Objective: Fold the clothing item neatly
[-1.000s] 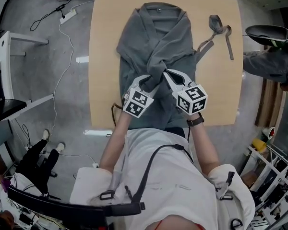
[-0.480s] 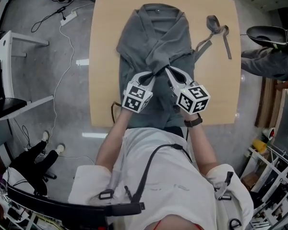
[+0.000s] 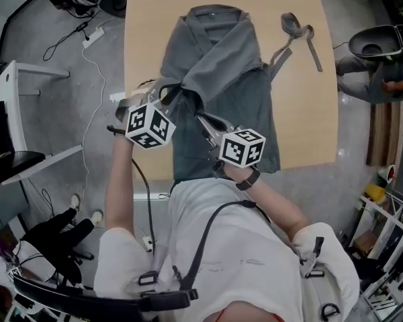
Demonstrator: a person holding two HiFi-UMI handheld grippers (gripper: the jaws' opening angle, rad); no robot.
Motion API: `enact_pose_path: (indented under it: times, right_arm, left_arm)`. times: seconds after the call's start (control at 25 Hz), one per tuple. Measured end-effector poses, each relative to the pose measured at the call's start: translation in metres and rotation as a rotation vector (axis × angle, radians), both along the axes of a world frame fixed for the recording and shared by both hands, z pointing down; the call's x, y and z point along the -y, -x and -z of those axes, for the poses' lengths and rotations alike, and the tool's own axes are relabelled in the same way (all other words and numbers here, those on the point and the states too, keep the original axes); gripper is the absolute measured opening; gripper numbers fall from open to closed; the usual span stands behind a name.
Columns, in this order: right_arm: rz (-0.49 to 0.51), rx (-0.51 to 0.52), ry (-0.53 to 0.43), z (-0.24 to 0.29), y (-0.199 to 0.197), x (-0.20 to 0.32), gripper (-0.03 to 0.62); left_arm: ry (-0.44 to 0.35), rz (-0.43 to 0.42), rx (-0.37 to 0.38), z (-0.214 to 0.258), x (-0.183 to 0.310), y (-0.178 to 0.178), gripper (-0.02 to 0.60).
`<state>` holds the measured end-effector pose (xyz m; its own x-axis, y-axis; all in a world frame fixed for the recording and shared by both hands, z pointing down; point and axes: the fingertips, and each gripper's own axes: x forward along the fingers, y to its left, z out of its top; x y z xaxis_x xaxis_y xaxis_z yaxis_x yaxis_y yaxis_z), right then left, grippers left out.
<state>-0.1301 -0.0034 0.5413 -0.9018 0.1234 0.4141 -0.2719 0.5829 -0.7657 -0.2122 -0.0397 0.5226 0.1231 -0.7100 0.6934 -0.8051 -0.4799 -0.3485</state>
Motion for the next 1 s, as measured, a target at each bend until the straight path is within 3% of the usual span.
enact_pose_path:
  times: [0.08,0.16,0.28,0.36,0.48,0.56,0.68,0.76,0.84,0.88,1.0]
  right_arm:
    - [-0.047,-0.050,0.097,-0.035,0.009,-0.020,0.009]
    - [-0.079,-0.114,0.179,-0.075,0.016,-0.033,0.009]
    - [-0.026,-0.230,0.122,-0.127,0.017,-0.038,0.024]
    - [0.079,-0.275,0.075,-0.139,0.016,-0.051,0.155]
    - [0.222,-0.252,0.044,-0.135,0.010,-0.073,0.159]
    - [0.265,-0.221,0.064,-0.130,0.001,-0.081,0.158]
    - [0.263,-0.169,0.111,-0.114,-0.017,-0.075,0.158]
    - [0.229,-0.130,0.084,-0.100,-0.027,-0.049,0.158]
    - [0.170,-0.100,0.030,-0.089,-0.038,-0.005,0.156]
    - [0.127,-0.092,0.006,-0.085,-0.044,0.023,0.153]
    - [-0.045,-0.094,-0.071,-0.081,-0.068,0.128,0.153]
  left_arm:
    - [0.102,-0.052,0.102,-0.032,-0.014,0.004,0.024]
    - [0.195,-0.045,0.144,-0.074,-0.029,0.011,0.026]
    - [0.305,0.044,0.091,-0.135,-0.048,0.014,0.057]
    - [0.356,0.114,0.017,-0.157,-0.066,0.015,0.084]
    - [0.371,0.215,-0.049,-0.162,-0.088,0.027,0.104]
    - [0.360,0.273,-0.063,-0.157,-0.095,0.037,0.106]
    - [0.323,0.329,-0.077,-0.145,-0.092,0.041,0.104]
    - [0.270,0.357,-0.112,-0.132,-0.077,0.037,0.104]
    - [0.185,0.409,-0.207,-0.114,-0.053,0.030,0.103]
    - [0.129,0.448,-0.291,-0.103,-0.037,0.025,0.103]
    - [-0.041,0.559,-0.642,-0.065,0.020,0.005,0.096]
